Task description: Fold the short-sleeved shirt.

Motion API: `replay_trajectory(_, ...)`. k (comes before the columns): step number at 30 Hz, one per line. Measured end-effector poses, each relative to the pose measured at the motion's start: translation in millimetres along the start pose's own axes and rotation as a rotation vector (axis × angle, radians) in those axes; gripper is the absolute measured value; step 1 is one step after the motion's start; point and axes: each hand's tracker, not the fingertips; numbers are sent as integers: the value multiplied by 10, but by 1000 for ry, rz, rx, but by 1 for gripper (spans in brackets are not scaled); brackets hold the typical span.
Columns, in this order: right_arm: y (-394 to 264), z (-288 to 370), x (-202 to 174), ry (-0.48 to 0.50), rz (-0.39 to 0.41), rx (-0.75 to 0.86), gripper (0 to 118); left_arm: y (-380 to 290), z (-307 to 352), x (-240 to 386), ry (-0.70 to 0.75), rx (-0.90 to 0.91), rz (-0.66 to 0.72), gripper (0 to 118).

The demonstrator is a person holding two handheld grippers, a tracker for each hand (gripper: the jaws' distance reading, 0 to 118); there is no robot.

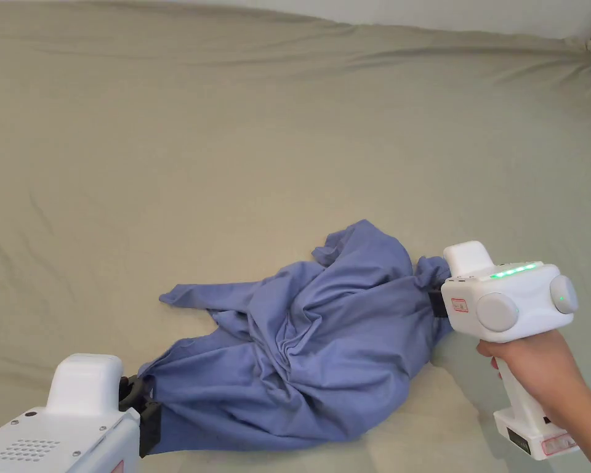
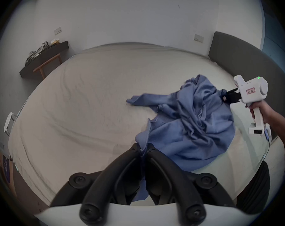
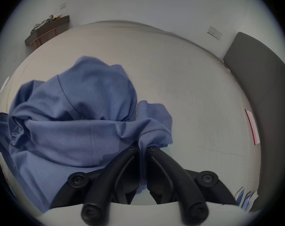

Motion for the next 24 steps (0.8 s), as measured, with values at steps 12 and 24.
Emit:
replay_trajectory(12, 259, 2085, 496, -46, -134, 422, 5, 852, 720, -320, 39, 322, 59, 2)
replay_trajectory(24, 431, 3678, 614, -219, -192, 828, 5, 1825, 1661, -597, 55, 632, 172, 2)
